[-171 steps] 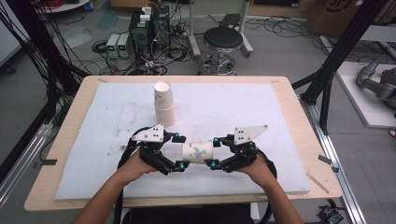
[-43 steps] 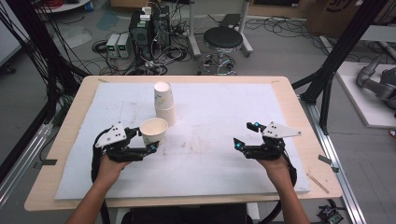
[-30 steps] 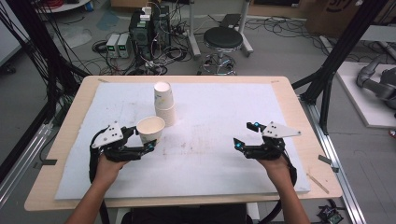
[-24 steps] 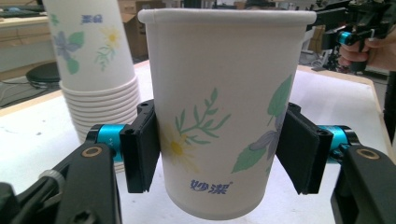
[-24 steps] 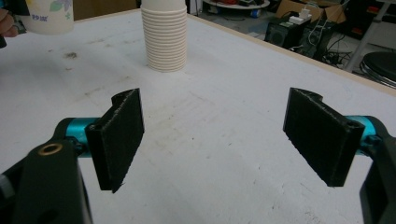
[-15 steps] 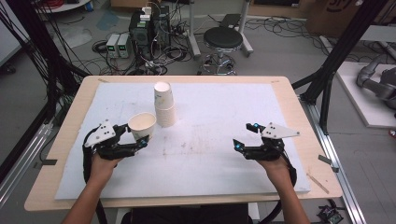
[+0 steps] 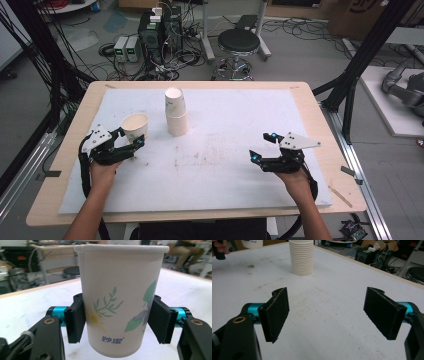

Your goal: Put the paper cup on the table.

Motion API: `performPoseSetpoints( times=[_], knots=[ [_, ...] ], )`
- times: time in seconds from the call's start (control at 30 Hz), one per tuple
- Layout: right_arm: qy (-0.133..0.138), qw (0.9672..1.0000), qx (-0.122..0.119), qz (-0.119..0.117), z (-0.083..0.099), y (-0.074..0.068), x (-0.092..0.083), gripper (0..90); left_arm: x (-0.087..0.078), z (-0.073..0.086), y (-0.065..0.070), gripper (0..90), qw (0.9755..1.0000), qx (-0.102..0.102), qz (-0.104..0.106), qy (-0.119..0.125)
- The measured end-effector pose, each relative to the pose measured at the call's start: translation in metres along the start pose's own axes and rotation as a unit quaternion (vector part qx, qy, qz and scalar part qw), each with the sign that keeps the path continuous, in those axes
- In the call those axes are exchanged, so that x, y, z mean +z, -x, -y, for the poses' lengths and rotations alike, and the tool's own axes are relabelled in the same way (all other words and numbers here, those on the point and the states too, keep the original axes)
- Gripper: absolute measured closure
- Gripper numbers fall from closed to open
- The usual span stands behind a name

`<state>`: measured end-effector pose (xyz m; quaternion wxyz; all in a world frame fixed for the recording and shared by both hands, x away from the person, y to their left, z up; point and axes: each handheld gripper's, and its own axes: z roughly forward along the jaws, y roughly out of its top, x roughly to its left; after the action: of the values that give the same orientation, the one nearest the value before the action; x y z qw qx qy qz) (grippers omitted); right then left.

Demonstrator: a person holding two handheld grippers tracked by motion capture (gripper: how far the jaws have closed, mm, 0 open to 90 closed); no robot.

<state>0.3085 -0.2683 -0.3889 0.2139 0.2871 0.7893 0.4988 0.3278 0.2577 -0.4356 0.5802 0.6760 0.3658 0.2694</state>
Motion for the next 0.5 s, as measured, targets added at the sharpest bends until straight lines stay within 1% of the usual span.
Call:
performPoseSetpoints(
  times=[0.1,0.17,0.2,0.23,0.27,0.3,0.33,0.43,0.5],
  knots=[
    [-0.001,1.0,0.0,-0.001,0.0,-0.001,0.001,20.8,0.003,0.006,-0.006,36.5,0.9998,-0.013,-0.01,-0.015],
    [0.0,1.0,-0.001,-0.002,0.0,0.0,0.001,20.8,0.006,0.008,-0.007,36.5,0.9993,-0.012,-0.016,-0.032],
    [-0.001,1.0,-0.001,-0.001,0.0,0.0,0.001,20.8,0.009,0.01,-0.007,36.4,0.9985,-0.008,-0.023,-0.048],
    [-0.001,1.0,-0.001,-0.001,0.0,0.0,0.001,20.8,0.011,0.011,-0.008,36.4,0.998,-0.008,-0.025,-0.058],
    [-0.001,1.0,0.0,-0.001,0.0,0.0,0.0,20.8,0.014,0.013,-0.007,36.4,0.997,-0.009,-0.029,-0.071],
    [-0.001,1.0,0.0,0.0,0.001,0.0,0.0,20.8,0.016,0.015,-0.007,36.4,0.9958,-0.005,-0.032,-0.085],
    [-0.002,1.0,0.001,-0.001,0.001,0.0,0.0,20.8,0.018,0.016,-0.007,36.3,0.9949,-0.004,-0.031,-0.096],
    [-0.001,1.0,0.0,0.001,0.001,0.0,-0.001,20.8,0.022,0.02,-0.006,36.3,0.9916,0.004,-0.039,-0.123],
    [0.0,1.0,0.002,0.002,0.002,0.001,-0.001,20.8,0.023,0.02,-0.005,36.1,0.9904,0.006,-0.043,-0.131]
  ],
)
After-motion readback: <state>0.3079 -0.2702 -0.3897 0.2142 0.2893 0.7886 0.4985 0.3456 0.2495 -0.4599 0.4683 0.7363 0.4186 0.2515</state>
